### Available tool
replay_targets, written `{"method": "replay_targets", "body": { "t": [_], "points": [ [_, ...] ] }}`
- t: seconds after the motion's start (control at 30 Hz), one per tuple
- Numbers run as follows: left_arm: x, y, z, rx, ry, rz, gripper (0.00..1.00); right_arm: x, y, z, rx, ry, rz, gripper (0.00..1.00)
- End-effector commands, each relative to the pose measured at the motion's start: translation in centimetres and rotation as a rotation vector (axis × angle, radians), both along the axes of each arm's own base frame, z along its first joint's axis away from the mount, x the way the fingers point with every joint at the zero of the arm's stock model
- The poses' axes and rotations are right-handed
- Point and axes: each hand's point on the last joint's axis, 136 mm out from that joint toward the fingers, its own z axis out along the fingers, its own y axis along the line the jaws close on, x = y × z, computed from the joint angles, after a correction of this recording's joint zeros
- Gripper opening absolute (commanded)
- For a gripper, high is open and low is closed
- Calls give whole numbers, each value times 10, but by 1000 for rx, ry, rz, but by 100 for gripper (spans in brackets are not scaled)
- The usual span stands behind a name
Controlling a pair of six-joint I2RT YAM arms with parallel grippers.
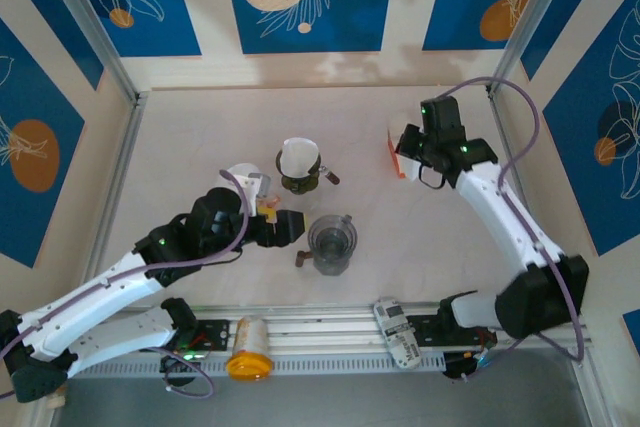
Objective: Place the coffee filter in the dripper
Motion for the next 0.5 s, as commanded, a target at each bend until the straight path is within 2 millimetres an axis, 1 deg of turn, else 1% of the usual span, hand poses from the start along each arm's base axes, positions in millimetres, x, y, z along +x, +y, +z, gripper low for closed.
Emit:
{"method": "replay_targets", "body": {
  "t": [0.0,0.17,0.3,0.4,0.47],
  "points": [
    [-3,10,-1,2,16,39,100,-45,25,19,42,-23,121,0],
    [-6,21,0,8,11,65,100,-111,61,44,103,-21,344,0],
    [-7,25,1,8,6,71,100,-157,80,62,121,1,514,0],
    [-7,25,0,17,7,70,100,-186,90,70,123,44,613,0],
    [-8,26,-1,24,8,70,100,-201,94,69,114,90,654,0]
  ]
}}
